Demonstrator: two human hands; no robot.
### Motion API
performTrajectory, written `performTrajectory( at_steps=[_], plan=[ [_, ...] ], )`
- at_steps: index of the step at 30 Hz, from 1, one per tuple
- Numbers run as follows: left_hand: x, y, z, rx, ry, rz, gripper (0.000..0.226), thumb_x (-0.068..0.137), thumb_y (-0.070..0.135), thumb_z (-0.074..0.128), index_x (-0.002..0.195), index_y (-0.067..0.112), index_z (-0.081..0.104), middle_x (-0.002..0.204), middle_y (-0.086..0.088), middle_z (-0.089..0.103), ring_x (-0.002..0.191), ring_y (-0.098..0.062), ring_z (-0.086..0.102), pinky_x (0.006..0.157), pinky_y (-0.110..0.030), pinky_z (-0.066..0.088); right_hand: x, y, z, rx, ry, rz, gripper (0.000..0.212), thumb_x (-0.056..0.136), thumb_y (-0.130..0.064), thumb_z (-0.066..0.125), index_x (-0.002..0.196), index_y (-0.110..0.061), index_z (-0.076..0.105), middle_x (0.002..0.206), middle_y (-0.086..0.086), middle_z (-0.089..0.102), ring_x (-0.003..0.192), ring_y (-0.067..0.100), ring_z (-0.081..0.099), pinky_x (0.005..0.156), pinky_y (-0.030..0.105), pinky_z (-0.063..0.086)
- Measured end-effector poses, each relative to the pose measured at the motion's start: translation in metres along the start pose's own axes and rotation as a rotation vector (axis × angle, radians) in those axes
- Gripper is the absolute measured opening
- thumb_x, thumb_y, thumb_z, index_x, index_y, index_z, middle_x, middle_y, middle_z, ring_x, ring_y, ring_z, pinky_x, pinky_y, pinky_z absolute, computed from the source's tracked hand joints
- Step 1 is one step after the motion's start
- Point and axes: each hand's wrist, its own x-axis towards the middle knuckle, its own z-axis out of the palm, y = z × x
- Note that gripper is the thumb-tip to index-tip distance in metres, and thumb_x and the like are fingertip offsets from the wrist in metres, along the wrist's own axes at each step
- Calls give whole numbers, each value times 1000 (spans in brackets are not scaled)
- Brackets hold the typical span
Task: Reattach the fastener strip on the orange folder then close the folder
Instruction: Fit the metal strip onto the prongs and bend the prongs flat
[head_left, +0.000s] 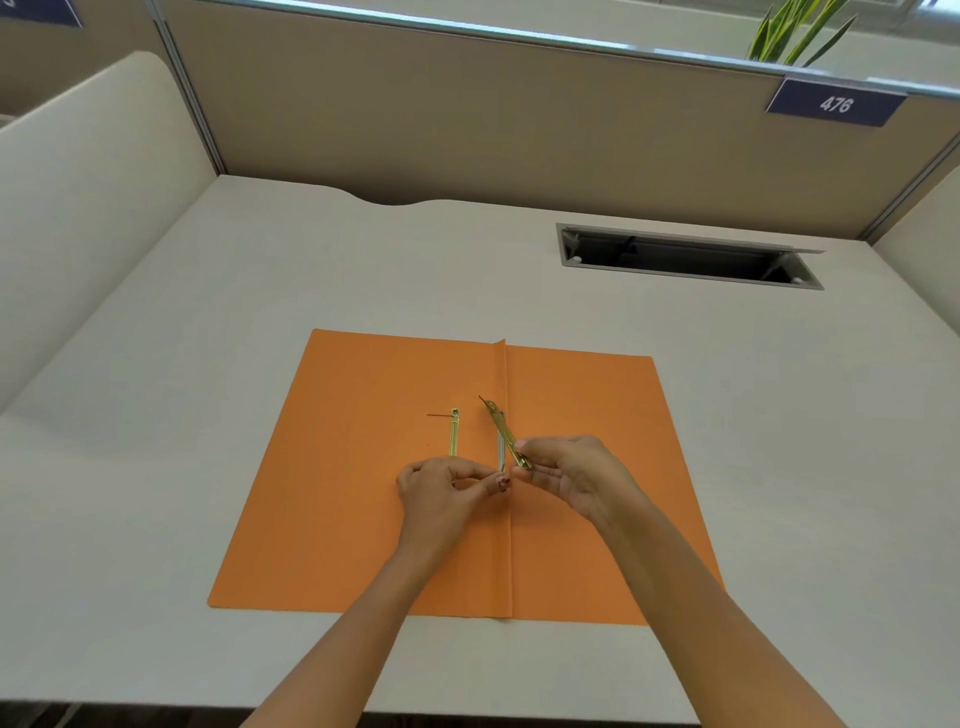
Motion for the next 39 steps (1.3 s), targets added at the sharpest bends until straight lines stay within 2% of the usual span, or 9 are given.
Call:
performTrajectory(
  at_steps=[4,9,12,15,23,26,30,37,39],
  plan=[
    [1,0,4,35,12,-3,15,74,49,70,71,36,76,71,25,70,95,14,51,81,-24,15,0,-5,1,-13,-1,64,6,80,9,67,78,10,62,76,19,63,64,25,65,49,24,59],
    [3,2,7,-15,26,-15,13,75,47,71,63,44,69,66,27,67,94,20,48,85,-27,17,-1,-6,4,-22,-17,86,4,82,7,66,81,9,62,77,19,61,62,24,64,48,21,58],
    [6,6,7,-42,39,-34,21,78,39,71,59,47,65,61,25,65,91,4,61,99,-41,32,0,-4,4,-12,-30,90,4,83,7,66,80,7,63,77,19,62,62,22,65,49,21,58],
    [6,9,7,-27,53,-39,22,78,37,72,59,46,64,60,25,64,90,-1,63,102,-43,29,1,-3,4,3,-37,94,3,82,7,66,80,7,63,78,20,63,65,23,65,50,21,59],
    [3,8,11,-45,88,-34,22,79,36,72,59,44,64,60,29,61,85,13,54,80,-23,16,4,-2,6,30,-28,98,5,80,7,68,77,7,64,78,20,64,65,24,67,48,22,58],
    [5,9,10,-25,92,-58,20,79,39,71,61,45,65,61,30,60,88,6,56,75,-22,16,4,-3,6,34,-19,98,6,80,8,67,75,7,64,74,20,64,53,20,69,46,21,57],
    [9,11,9,-26,74,-76,20,78,40,71,60,44,65,70,29,65,81,16,51,71,-26,14,3,-5,8,35,-27,105,6,82,8,66,77,6,63,76,19,63,61,22,67,46,21,57],
    [10,8,10,-40,97,-71,21,80,34,71,63,43,64,80,20,71,80,14,51,92,-33,25,-1,-5,10,-4,-62,131,9,87,14,57,91,7,61,81,20,64,74,26,65,56,26,61],
    [10,7,9,-49,102,-75,11,80,31,72,71,37,69,87,15,73,84,10,53,98,-35,28,-2,-2,11,-29,-60,114,16,86,16,56,100,10,60,85,23,64,74,28,66,59,28,61]
  ],
)
